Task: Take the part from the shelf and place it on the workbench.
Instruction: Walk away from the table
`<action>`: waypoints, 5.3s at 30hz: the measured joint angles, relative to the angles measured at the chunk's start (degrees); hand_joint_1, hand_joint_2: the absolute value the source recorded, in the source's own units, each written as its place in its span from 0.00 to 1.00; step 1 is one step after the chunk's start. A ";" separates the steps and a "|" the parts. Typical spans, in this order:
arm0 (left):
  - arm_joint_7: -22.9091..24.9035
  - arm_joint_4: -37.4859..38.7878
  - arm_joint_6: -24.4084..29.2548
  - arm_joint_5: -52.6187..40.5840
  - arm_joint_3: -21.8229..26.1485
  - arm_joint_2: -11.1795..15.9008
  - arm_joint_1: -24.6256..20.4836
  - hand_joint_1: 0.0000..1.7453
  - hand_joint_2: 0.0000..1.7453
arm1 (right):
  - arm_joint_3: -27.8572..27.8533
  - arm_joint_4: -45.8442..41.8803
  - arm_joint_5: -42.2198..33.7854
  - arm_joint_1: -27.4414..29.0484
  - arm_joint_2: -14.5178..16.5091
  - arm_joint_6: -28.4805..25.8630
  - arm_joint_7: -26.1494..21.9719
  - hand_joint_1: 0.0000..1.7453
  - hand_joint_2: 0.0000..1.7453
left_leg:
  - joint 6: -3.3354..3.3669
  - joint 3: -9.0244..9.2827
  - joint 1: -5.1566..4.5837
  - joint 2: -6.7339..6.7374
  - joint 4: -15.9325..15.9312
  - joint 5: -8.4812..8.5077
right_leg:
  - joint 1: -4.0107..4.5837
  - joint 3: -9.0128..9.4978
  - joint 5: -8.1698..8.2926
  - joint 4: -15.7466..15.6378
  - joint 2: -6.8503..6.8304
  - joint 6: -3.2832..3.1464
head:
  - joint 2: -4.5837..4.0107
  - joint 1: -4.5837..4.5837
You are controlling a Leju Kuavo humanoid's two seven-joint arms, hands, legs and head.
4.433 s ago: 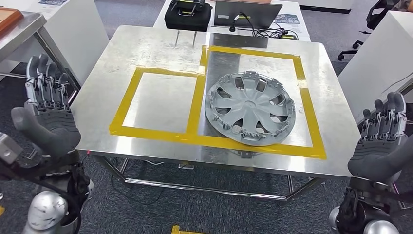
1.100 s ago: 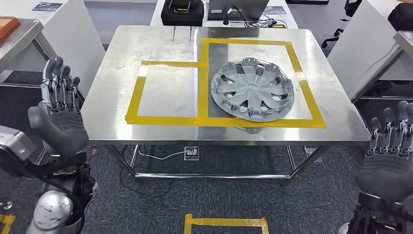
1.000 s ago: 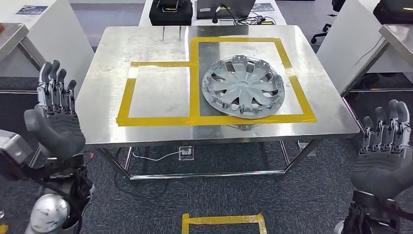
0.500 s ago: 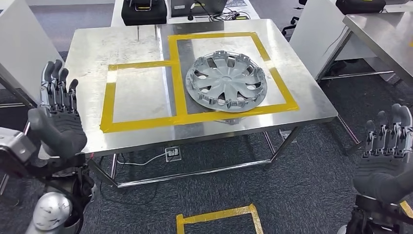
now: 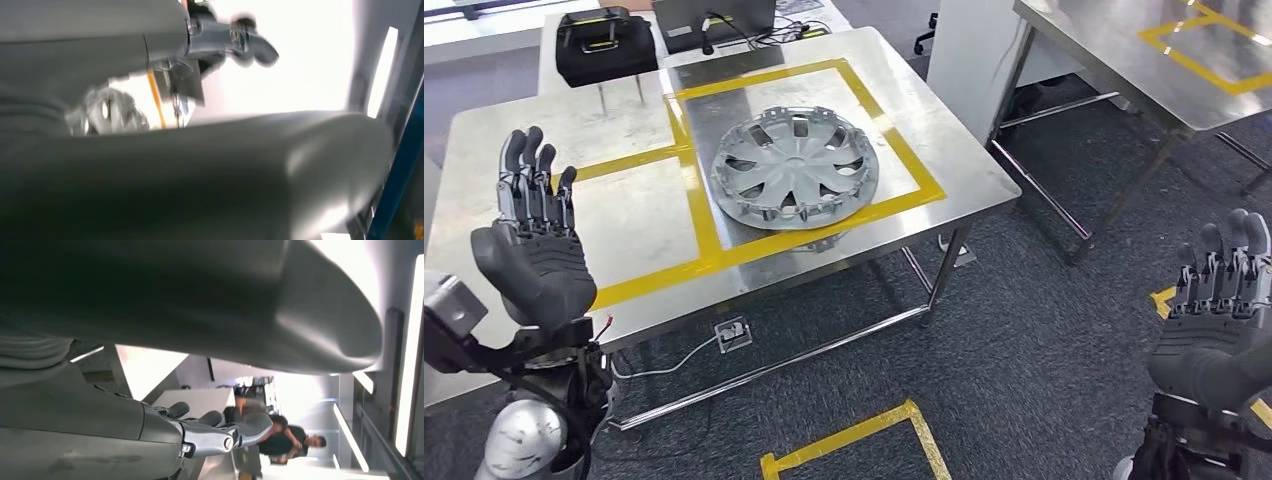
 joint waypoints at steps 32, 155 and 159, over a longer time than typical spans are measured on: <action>0.56 0.13 0.96 1.33 0.04 -0.14 -0.42 0.00 0.00 | -2.23 -0.68 0.01 1.23 -0.47 -1.79 0.04 0.00 0.00 | 0.15 9.67 -0.29 6.24 -16.24 4.65 | 0.33 -1.06 0.68 0.17 -3.40 0.37 | 0.00 1.16; 0.74 101.06 -23.96 27.66 -2.85 -11.40 3.23 0.00 0.00 | -7.73 110.79 -22.11 2.26 16.34 18.27 17.34 0.00 0.00 | -0.20 4.21 -0.10 0.25 -3.44 -1.58 | -0.48 1.70 -1.49 -0.75 -0.50 0.04 | 0.00 -0.67; 4.22 102.65 -24.08 30.07 -2.98 -11.47 4.21 0.00 0.00 | -6.07 111.50 -22.51 2.29 17.25 18.83 16.70 0.00 0.00 | -0.18 6.02 0.19 -1.35 -9.96 3.92 | -0.72 1.74 -1.81 -0.25 2.57 0.48 | 0.00 -1.65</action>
